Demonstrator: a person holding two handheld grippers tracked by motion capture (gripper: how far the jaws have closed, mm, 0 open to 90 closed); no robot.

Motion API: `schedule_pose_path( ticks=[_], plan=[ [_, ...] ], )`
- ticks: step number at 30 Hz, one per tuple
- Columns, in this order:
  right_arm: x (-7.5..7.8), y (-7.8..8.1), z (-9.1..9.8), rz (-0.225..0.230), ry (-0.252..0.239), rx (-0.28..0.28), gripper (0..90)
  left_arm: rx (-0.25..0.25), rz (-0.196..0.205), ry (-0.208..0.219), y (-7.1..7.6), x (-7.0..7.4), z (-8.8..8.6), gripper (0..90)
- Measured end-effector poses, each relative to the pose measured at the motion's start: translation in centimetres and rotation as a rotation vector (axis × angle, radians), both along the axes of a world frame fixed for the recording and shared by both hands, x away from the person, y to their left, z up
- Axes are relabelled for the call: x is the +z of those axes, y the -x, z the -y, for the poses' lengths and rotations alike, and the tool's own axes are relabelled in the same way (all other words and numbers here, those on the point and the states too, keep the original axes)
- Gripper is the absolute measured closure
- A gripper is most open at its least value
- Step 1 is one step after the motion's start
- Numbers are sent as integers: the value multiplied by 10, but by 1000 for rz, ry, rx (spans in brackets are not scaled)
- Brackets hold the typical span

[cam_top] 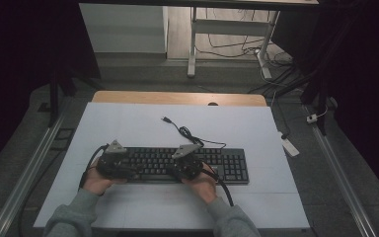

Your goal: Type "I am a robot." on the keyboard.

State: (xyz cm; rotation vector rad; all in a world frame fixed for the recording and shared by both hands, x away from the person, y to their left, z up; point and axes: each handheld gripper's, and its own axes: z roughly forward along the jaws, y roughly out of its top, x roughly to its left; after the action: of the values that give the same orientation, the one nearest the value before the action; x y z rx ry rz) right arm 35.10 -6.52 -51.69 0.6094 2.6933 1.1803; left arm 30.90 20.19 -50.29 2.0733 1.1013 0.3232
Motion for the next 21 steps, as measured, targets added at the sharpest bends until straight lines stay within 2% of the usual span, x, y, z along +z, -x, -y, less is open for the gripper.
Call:
schedule_pose_path(
  ticks=[11,17,21],
  plan=[
    [-1,0,0,1,8,-2,895,1,-2,-2,0,-1,0,227],
    [6,2,5,13,-31,-4,893,-3,2,-1,0,0,-1,226],
    [9,2,8,23,-45,-17,835,1,0,-1,0,0,-1,226]
  ],
)
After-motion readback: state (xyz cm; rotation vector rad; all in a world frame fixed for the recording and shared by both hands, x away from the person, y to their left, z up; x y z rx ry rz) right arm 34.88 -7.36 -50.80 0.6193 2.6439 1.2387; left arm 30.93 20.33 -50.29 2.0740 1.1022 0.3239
